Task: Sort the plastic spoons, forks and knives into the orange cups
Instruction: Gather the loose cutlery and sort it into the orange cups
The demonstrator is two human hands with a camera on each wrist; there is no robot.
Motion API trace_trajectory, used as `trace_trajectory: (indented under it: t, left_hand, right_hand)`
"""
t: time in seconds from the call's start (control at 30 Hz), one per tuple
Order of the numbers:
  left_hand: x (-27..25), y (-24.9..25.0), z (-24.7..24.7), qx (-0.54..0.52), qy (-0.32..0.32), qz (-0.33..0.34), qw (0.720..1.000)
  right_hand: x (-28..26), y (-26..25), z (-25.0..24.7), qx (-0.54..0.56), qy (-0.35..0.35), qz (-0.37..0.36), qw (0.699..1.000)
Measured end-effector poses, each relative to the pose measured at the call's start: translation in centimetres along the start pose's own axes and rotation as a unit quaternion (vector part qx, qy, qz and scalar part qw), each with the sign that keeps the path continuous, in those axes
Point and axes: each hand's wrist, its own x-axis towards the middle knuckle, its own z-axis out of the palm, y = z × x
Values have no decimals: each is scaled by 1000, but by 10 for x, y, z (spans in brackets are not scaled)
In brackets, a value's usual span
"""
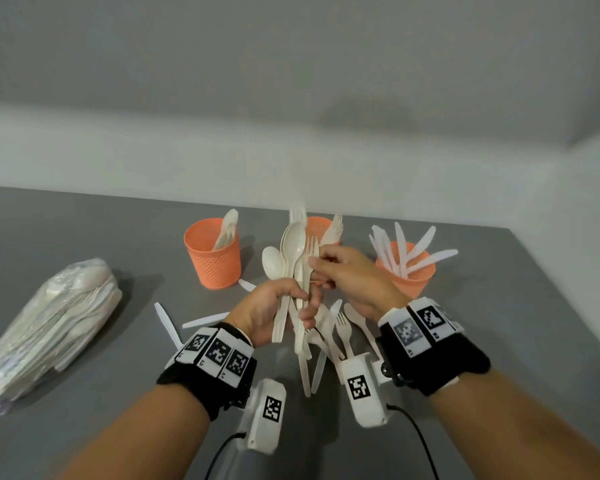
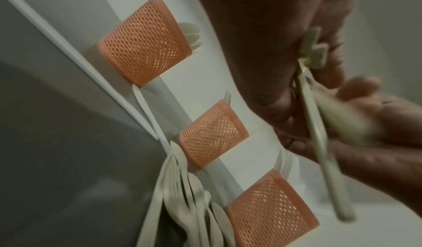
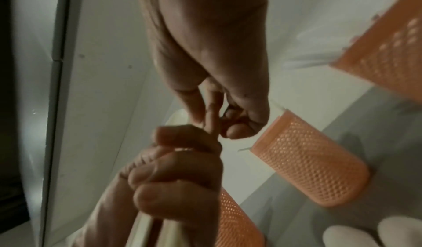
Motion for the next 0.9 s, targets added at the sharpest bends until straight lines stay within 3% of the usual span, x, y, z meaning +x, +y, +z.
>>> trace_trajectory:
  t: [0.13, 0.3, 0.43, 0.6, 0.7, 0.9]
  left_hand:
    - [-7, 11, -18, 31, 4, -24, 999]
    - [-17, 29, -36, 60, -7, -64, 996]
    - [-20, 41, -49, 104, -4, -81, 991]
    - [-23, 53, -57, 169, 17, -98, 981]
    - [-24, 56, -68, 191, 56, -77, 977]
    - [-26, 55, -85, 208, 142, 22, 968]
  right_hand:
    - [18, -10, 17, 190, 97, 3, 977]
    - [30, -23, 49, 214, 87, 10, 973]
    - [33, -21, 70, 182, 76, -42, 980]
    - [44, -20, 69, 145, 142, -79, 976]
    - [60, -30, 49, 160, 180, -121, 963]
    - [100, -43, 8, 20, 265, -164, 950]
